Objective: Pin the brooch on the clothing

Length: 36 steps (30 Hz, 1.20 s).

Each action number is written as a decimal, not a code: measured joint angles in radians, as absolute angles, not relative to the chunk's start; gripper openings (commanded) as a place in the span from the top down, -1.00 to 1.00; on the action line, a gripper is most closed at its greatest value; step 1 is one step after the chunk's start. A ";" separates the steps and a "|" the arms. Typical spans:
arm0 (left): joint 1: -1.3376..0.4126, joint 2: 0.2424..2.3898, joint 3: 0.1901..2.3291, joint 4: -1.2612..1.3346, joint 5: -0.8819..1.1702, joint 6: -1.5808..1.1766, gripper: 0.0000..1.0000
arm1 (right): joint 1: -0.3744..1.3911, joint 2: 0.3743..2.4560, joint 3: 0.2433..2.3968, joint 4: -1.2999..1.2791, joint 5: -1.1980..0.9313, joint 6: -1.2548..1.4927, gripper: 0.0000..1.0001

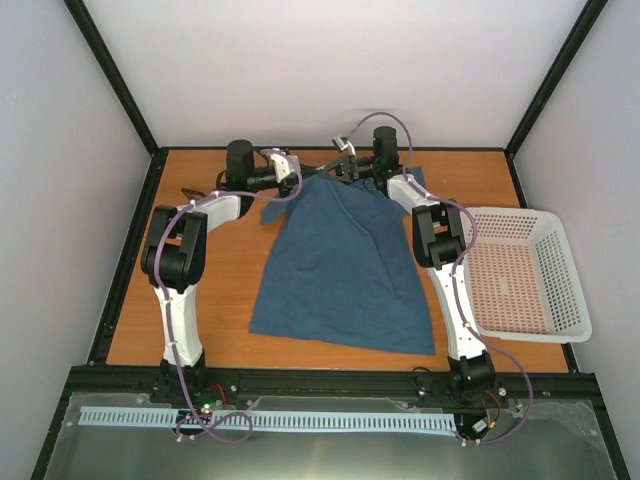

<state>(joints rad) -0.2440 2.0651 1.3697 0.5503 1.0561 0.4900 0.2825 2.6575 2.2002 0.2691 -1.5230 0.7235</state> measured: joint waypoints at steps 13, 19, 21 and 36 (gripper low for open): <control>-0.260 2.066 1.480 0.311 1.056 0.706 0.99 | 0.263 2.720 2.206 0.632 -1.530 1.097 -0.72; -0.262 2.067 1.452 0.430 1.064 0.556 0.99 | 0.260 2.722 2.160 0.825 -1.518 1.223 -0.72; -0.261 2.073 1.433 0.477 1.071 0.455 0.99 | 0.257 2.685 2.072 0.830 -1.499 1.187 -0.76; -0.215 2.164 1.374 0.876 1.203 -0.153 0.99 | 0.253 2.407 1.901 -0.020 -1.259 0.266 -0.91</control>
<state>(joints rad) -0.2153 2.1639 1.3739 0.8757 1.2030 -0.1532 0.2531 2.4073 1.9015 -0.0200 -1.2587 0.2665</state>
